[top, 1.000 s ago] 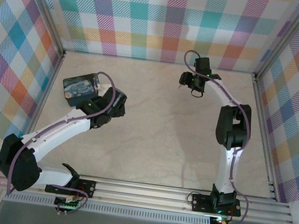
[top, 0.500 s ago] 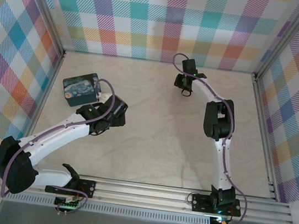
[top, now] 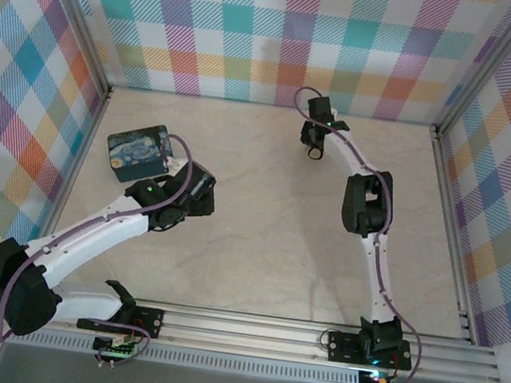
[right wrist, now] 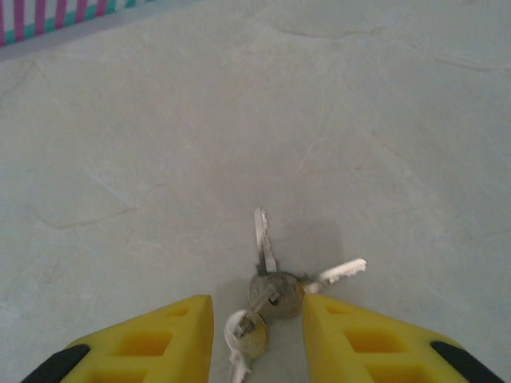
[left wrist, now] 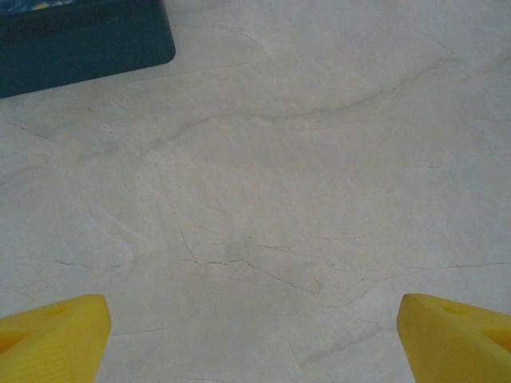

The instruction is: Unlock a padlock with a key

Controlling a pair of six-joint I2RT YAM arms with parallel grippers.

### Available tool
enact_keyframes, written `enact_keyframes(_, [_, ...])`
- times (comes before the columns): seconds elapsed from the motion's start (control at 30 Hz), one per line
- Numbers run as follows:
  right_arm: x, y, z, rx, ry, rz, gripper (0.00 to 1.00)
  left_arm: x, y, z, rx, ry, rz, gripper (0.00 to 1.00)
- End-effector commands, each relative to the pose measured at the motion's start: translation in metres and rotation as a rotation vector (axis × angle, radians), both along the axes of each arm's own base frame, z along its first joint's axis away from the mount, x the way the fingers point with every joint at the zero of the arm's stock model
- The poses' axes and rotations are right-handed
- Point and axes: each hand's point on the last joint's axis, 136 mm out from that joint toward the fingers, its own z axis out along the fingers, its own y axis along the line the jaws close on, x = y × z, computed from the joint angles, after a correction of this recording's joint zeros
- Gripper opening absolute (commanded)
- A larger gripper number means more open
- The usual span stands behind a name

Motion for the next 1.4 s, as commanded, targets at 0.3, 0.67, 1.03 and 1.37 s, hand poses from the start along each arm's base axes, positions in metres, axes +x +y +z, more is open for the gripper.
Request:
enact_keyframes(0.3, [-0.004, 0.001, -0.010, 0.017, 0.069, -0.004, 0.32, -0.004, 0.002, 0.036, -0.020, -0.065, -0.026, 0.93])
enact_keyframes(0.67, [-0.006, -0.010, -0.021, 0.080, 0.131, -0.038, 0.21, 0.001, 0.006, 0.060, -0.007, -0.122, -0.026, 0.94])
enact_keyframes(1.03, [-0.008, -0.010, -0.021, 0.070, 0.131, -0.015, 0.03, 0.003, 0.006, 0.064, -0.004, -0.137, -0.026, 0.94])
enact_keyframes(1.37, [-0.073, 0.024, 0.007, 0.044, 0.151, 0.206, 0.00, 0.017, 0.014, 0.051, 0.010, -0.102, 0.041, 0.94])
